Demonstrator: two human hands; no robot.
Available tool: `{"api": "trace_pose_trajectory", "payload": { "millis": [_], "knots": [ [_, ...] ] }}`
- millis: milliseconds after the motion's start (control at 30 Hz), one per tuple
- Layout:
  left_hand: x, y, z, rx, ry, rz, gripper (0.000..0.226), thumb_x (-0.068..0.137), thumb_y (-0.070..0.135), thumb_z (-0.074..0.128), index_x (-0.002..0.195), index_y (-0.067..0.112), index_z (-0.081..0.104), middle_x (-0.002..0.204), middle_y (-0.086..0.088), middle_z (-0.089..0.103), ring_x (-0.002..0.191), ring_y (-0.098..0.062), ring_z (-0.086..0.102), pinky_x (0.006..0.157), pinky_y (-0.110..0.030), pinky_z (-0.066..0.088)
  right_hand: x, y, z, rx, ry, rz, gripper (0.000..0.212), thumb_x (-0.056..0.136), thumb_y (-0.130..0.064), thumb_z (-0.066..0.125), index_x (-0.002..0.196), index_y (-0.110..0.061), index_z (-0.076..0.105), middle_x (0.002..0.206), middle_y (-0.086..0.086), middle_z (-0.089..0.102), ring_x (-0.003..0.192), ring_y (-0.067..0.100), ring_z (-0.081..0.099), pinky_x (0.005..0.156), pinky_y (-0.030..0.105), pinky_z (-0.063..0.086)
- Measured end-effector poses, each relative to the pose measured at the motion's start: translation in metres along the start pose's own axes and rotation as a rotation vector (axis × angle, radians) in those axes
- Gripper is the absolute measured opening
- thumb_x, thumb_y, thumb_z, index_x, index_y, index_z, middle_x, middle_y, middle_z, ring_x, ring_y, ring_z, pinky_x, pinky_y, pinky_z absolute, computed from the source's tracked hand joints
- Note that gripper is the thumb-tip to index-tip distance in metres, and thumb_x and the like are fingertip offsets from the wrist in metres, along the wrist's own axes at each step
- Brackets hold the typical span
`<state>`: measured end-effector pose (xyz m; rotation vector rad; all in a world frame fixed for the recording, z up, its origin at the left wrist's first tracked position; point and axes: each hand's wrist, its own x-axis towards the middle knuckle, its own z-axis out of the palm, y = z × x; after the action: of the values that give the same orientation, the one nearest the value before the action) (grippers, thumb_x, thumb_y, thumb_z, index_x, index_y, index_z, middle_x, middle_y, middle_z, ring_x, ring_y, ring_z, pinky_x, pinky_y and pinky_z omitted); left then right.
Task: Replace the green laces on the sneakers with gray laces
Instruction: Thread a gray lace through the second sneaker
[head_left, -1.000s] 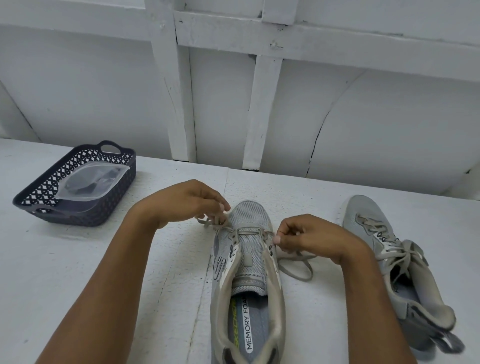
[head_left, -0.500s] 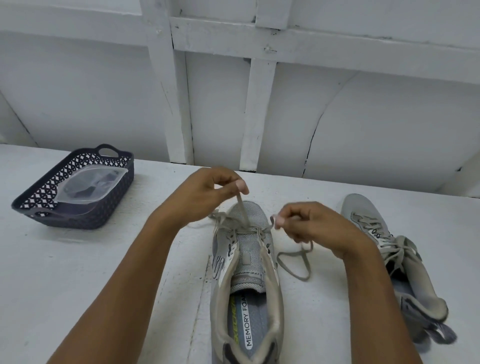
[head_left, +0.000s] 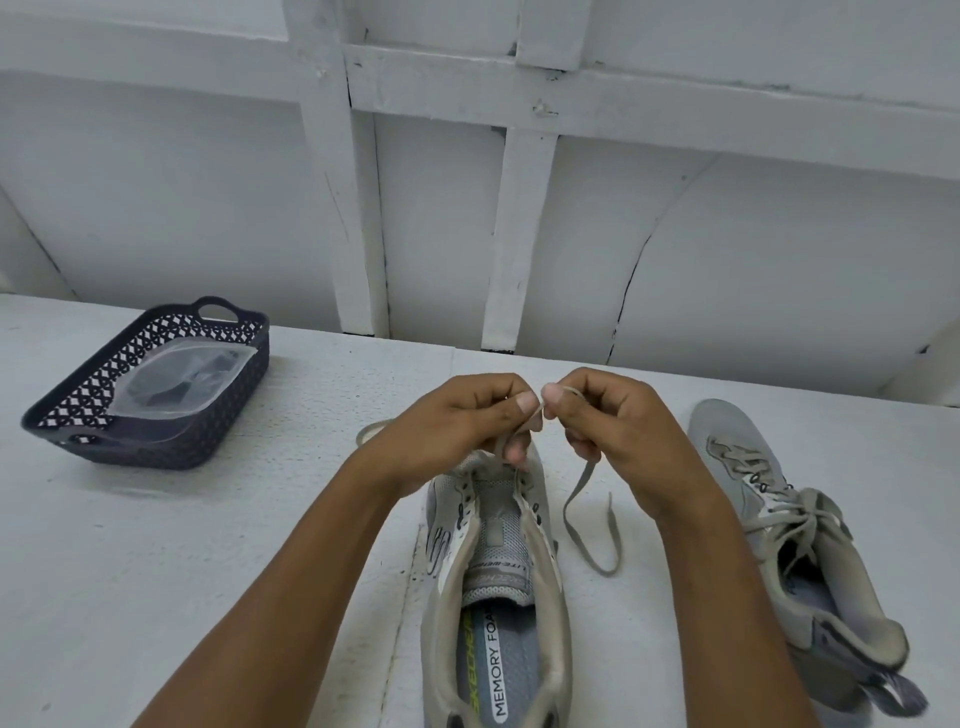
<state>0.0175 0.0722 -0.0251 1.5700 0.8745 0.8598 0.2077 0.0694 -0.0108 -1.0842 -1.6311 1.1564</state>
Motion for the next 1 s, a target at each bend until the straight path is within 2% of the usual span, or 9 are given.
{"api": "trace_pose_trajectory", "payload": {
  "millis": [133, 300, 367, 433, 533, 633, 767, 900, 1000],
  "knots": [
    [0.005, -0.005, -0.004, -0.130, 0.128, -0.064, 0.025, 0.102, 0.024, 0.050, 0.086, 0.009, 0.063, 0.059, -0.002, 0.047, 0.062, -0.019, 0.049, 0.067, -0.027, 0.046, 0.001, 0.009, -0.006, 0.010, 0.070, 0.089, 0.029, 0.086, -0.038, 0.066, 0.070, -0.013, 0.063, 0.062, 0.010, 0.038, 0.059, 0.022, 0.034, 0.056, 0.028, 0.033],
    [0.012, -0.012, -0.012, -0.374, 0.351, -0.166, 0.028, 0.103, 0.021, 0.049, 0.083, 0.009, 0.064, 0.053, -0.001, 0.042, 0.054, -0.018, 0.046, 0.060, -0.028, 0.045, 0.006, 0.018, -0.016, 0.249, 0.224, 0.174, 0.028, 0.083, -0.040, 0.066, 0.072, -0.015, 0.060, 0.054, -0.004, 0.036, 0.054, 0.015, 0.040, 0.059, 0.029, 0.037],
    [0.012, -0.013, -0.013, -0.315, 0.395, -0.210, 0.028, 0.103, 0.023, 0.051, 0.084, 0.010, 0.066, 0.055, -0.003, 0.047, 0.054, -0.018, 0.048, 0.059, -0.028, 0.045, 0.007, 0.019, -0.017, 0.407, 0.271, 0.177, 0.027, 0.079, -0.039, 0.066, 0.075, -0.013, 0.059, 0.054, -0.003, 0.037, 0.053, 0.015, 0.039, 0.058, 0.029, 0.036],
    [0.010, -0.011, -0.010, -0.134, 0.405, -0.199, 0.028, 0.103, 0.026, 0.051, 0.087, 0.008, 0.068, 0.065, -0.010, 0.061, 0.060, -0.017, 0.058, 0.059, -0.024, 0.048, 0.007, 0.020, -0.017, 0.417, 0.258, 0.161, 0.026, 0.082, -0.037, 0.065, 0.076, -0.013, 0.058, 0.055, -0.003, 0.036, 0.052, 0.013, 0.036, 0.055, 0.028, 0.033],
    [0.007, -0.005, -0.007, 0.086, 0.365, -0.066, 0.027, 0.100, 0.031, 0.055, 0.095, 0.011, 0.073, 0.094, -0.007, 0.073, 0.086, -0.008, 0.066, 0.077, -0.019, 0.051, 0.007, 0.016, -0.007, 0.218, 0.152, 0.126, 0.024, 0.093, -0.029, 0.061, 0.077, -0.012, 0.061, 0.054, -0.005, 0.034, 0.050, 0.012, 0.027, 0.051, 0.025, 0.025],
    [0.001, 0.002, -0.004, 0.124, 0.154, 0.028, 0.031, 0.097, 0.035, 0.056, 0.097, 0.010, 0.072, 0.101, 0.001, 0.075, 0.104, -0.012, 0.068, 0.095, -0.026, 0.050, 0.007, 0.012, 0.006, 0.097, 0.031, 0.093, 0.024, 0.096, -0.026, 0.060, 0.077, -0.013, 0.064, 0.053, -0.007, 0.035, 0.051, 0.011, 0.025, 0.050, 0.026, 0.021],
    [0.000, 0.003, -0.004, 0.059, 0.156, 0.050, 0.026, 0.099, 0.029, 0.056, 0.085, 0.010, 0.068, 0.074, 0.001, 0.068, 0.078, -0.020, 0.066, 0.078, -0.031, 0.052, 0.007, 0.009, 0.010, 0.056, 0.035, 0.113, 0.027, 0.096, -0.028, 0.062, 0.073, -0.013, 0.063, 0.054, -0.005, 0.036, 0.052, 0.012, 0.027, 0.051, 0.027, 0.024],
    [0.005, 0.000, -0.015, -0.188, 0.423, 0.044, 0.026, 0.098, 0.024, 0.055, 0.080, 0.008, 0.066, 0.065, -0.004, 0.054, 0.065, -0.018, 0.057, 0.071, -0.029, 0.052, 0.007, 0.009, 0.002, 0.166, 0.145, 0.154, 0.031, 0.095, -0.031, 0.061, 0.070, -0.014, 0.055, 0.055, -0.003, 0.038, 0.053, 0.013, 0.032, 0.052, 0.026, 0.028],
    [0.010, -0.012, -0.026, 0.027, 0.626, -0.076, 0.030, 0.102, 0.020, 0.053, 0.077, 0.009, 0.066, 0.062, -0.002, 0.057, 0.059, -0.013, 0.058, 0.068, -0.029, 0.053, 0.009, 0.010, -0.004, 0.340, 0.271, 0.161, 0.030, 0.094, -0.032, 0.061, 0.070, -0.014, 0.054, 0.057, -0.003, 0.046, 0.055, 0.013, 0.043, 0.053, 0.026, 0.036]
  ]
}}
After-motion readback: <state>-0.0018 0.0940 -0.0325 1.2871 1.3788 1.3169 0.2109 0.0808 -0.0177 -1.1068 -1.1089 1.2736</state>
